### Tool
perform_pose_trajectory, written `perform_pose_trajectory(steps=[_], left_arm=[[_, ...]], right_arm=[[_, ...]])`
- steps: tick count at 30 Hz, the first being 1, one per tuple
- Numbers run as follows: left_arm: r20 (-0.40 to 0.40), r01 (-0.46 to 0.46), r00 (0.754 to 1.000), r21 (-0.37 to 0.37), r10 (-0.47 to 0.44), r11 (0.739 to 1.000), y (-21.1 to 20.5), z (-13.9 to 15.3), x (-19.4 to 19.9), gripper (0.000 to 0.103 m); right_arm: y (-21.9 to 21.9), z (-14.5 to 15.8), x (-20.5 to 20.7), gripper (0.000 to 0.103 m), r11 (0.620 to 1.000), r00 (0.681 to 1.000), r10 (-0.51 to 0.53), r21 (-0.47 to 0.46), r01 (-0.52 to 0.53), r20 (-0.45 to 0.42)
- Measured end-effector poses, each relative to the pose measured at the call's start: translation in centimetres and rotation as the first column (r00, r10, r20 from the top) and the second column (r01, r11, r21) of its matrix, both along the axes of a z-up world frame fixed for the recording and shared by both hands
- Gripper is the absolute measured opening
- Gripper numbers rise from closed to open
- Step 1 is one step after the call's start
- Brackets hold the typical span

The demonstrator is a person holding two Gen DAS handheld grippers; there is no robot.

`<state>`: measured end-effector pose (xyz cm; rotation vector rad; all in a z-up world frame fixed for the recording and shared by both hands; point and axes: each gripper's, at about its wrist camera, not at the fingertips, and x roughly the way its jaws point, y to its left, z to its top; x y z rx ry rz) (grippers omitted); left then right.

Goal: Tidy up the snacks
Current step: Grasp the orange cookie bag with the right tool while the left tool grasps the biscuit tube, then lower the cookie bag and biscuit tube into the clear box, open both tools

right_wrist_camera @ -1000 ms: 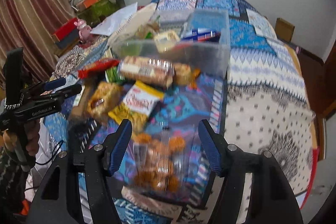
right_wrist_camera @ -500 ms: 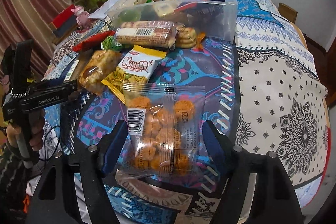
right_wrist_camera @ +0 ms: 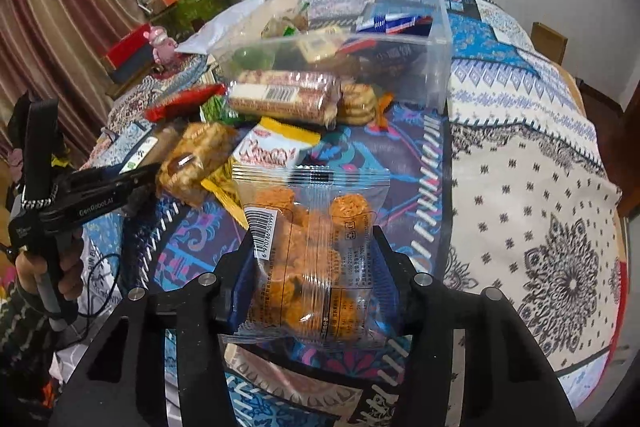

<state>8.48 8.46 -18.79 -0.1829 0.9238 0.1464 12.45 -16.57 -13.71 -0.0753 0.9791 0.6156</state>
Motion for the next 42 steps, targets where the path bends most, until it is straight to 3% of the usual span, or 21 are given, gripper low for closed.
perform_pose_trajectory(steps=[15, 25, 33, 42], left_arm=[[0.169, 0.056, 0.984, 0.0, -0.055, 0.998, -1.4, 6.7, 0.6, 0.038], [0.257, 0.093, 0.961, 0.032, -0.098, 0.995, -2.5, 10.3, 3.9, 0.038], [0.291, 0.117, 0.949, 0.045, -0.125, 0.992, -2.9, 11.9, 7.4, 0.038], [0.277, 0.13, 0.952, 0.03, -0.133, 0.991, -2.8, 11.4, 11.5, 0.038]], right_arm=[[0.7, 4.7, 2.7, 0.048, 0.997, 0.994, -0.037, 0.075, 0.029, 0.107], [1.6, 7.6, 5.7, 0.048, 0.992, 0.985, -0.062, 0.121, 0.042, 0.163], [2.6, 9.1, 8.7, 0.048, 0.989, 0.978, -0.074, 0.142, 0.046, 0.194], [3.9, 9.1, 12.4, 0.048, 0.987, 0.979, -0.089, 0.147, 0.062, 0.185]])
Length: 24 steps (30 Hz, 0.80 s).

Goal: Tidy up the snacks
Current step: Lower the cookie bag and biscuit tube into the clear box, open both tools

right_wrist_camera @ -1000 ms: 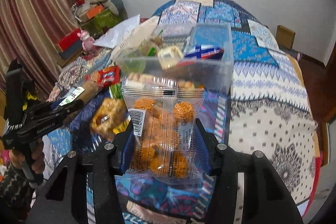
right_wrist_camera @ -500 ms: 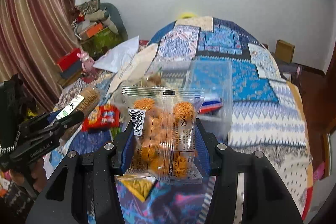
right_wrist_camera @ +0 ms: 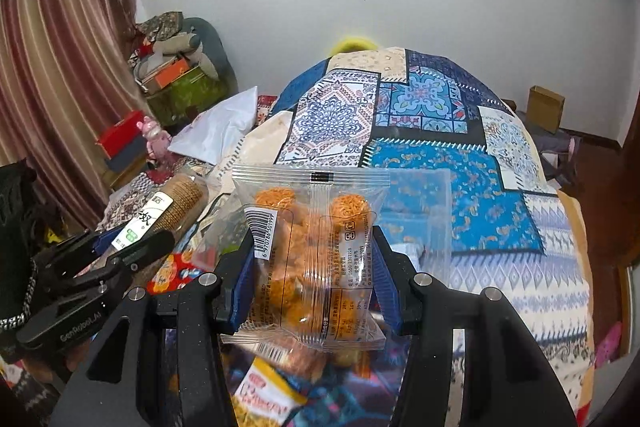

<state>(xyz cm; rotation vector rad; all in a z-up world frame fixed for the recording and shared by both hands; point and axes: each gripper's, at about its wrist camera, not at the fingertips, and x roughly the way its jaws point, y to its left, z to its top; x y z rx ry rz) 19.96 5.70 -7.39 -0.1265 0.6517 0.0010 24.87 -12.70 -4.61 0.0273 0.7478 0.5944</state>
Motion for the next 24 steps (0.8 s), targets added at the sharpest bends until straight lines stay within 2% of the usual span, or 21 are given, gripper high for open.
perform_pose_trajectory(steps=[16, 24], left_arm=[[-0.092, 0.027, 0.995, 0.024, -0.025, 0.999, -1.1, -4.8, 6.7, 0.038], [-0.127, 0.026, 0.992, 0.024, -0.022, 0.999, -1.1, -6.1, 7.8, 0.039]], right_arm=[[1.7, -4.0, 5.0, 0.048, 0.998, 0.998, -0.018, -0.059, 0.015, -0.058], [2.3, -5.0, 5.4, 0.052, 0.995, 0.998, -0.022, -0.1, 0.016, -0.055]])
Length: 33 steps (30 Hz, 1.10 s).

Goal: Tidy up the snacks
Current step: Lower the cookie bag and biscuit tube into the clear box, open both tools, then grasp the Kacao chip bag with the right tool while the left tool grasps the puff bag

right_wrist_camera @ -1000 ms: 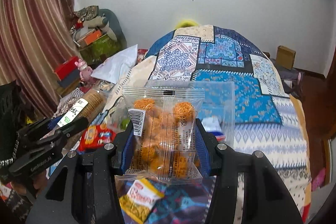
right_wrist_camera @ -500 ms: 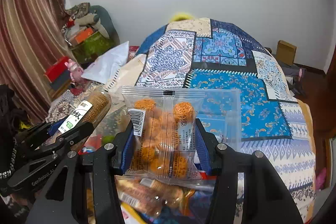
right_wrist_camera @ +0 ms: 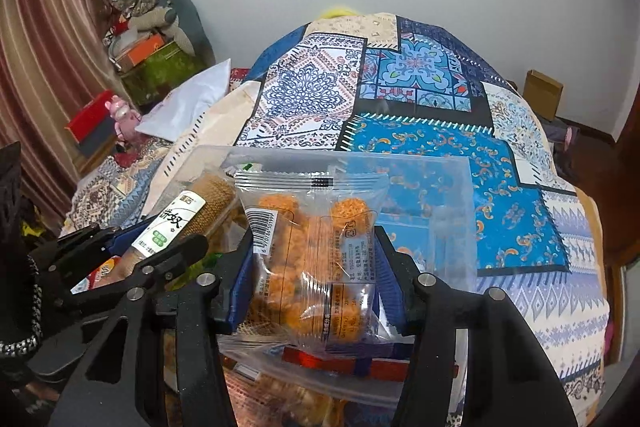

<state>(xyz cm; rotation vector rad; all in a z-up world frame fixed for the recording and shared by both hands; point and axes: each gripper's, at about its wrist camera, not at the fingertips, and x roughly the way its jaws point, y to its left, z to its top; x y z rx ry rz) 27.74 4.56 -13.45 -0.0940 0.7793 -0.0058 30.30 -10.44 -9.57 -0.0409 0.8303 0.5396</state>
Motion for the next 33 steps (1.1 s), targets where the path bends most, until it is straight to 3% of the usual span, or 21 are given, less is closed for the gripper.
perform_pose_trajectory(steps=[7, 12, 14, 18, 20, 25, 33], left_arm=[[0.053, -0.002, 0.999, 0.049, -0.001, 0.999, -0.5, 2.1, -1.5, 0.041], [0.066, -0.015, 0.998, 0.036, 0.013, 0.999, 0.0, 3.5, -3.3, 0.041], [0.065, -0.018, 0.998, 0.034, 0.016, 0.999, 0.2, 4.0, -4.4, 0.053], [0.075, -0.025, 0.997, 0.063, 0.021, 0.998, 0.1, 4.5, -6.6, 0.061], [0.063, -0.026, 0.998, 0.068, 0.022, 0.997, 0.0, 4.4, -7.8, 0.066], [0.02, -0.028, 0.999, 0.057, 0.027, 0.998, 0.0, 3.0, -10.2, 0.069], [-0.077, -0.031, 0.996, 0.024, 0.033, 0.999, 0.1, -0.6, -12.9, 0.069]], right_arm=[[0.0, 0.5, -0.8, 0.06, 1.0, 1.0, -0.001, -0.016, 0.001, 0.006], [-0.6, 2.2, -2.5, 0.069, 1.0, 0.999, -0.007, -0.004, 0.007, 0.046], [-0.9, 2.7, -3.2, 0.069, 1.0, 0.999, -0.002, -0.006, 0.002, 0.053], [-1.5, 3.4, -5.1, 0.07, 1.0, 0.998, 0.017, -0.018, -0.015, 0.067], [-1.8, 3.5, -6.1, 0.07, 1.0, 0.998, 0.023, -0.021, -0.022, 0.064], [-2.0, 2.6, -8.2, 0.07, 0.998, 0.998, 0.047, -0.038, -0.046, 0.029], [-1.5, -0.9, -10.9, 0.07, 0.993, 0.994, 0.091, -0.071, -0.095, -0.06]])
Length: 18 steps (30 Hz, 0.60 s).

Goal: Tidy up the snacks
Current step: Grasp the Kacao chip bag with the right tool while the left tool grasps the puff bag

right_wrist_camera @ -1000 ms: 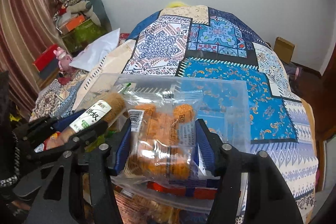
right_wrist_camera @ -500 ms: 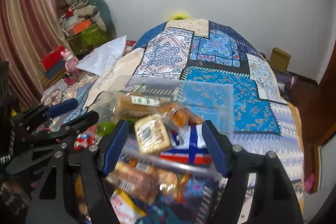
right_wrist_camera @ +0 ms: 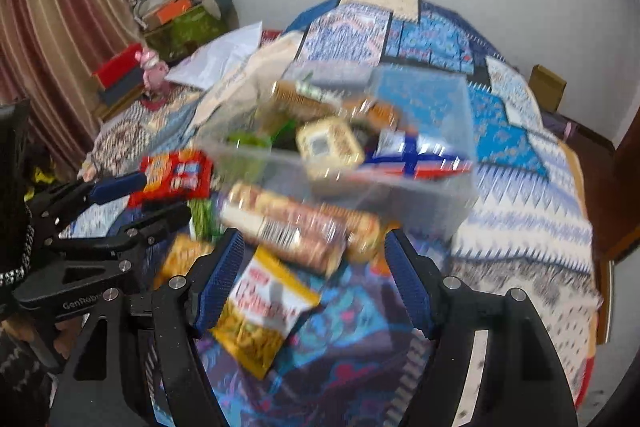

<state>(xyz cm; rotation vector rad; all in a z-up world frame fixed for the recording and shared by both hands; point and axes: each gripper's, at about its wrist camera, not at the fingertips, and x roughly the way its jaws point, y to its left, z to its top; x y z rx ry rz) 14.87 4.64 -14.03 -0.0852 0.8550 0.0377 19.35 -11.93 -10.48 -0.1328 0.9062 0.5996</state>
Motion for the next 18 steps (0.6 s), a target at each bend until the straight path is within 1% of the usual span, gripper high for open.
perform_pose_trajectory(steps=[5, 9, 15, 18], left_arm=[[-0.045, 0.011, 0.999, -0.026, -0.012, 1.0, -0.3, -2.0, -1.1, 0.069], [-0.067, 0.019, 0.997, -0.039, -0.022, 0.999, -0.5, -3.2, -1.4, 0.069], [-0.07, 0.028, 0.997, -0.074, -0.033, 0.997, -0.3, -4.1, -1.5, 0.069], [-0.074, 0.032, 0.996, -0.114, -0.041, 0.993, 0.1, -4.4, -1.5, 0.069]], right_arm=[[0.5, -2.3, -1.1, 0.07, 1.0, 0.998, 0.02, -0.02, -0.021, -0.06], [1.0, -3.6, -1.5, 0.07, 0.999, 0.994, 0.033, -0.016, -0.035, -0.109], [1.4, -4.1, -1.9, 0.07, 0.998, 0.99, 0.054, -0.011, -0.056, -0.129], [1.5, -4.4, -1.8, 0.07, 0.998, 0.988, 0.055, 0.003, -0.055, -0.144]])
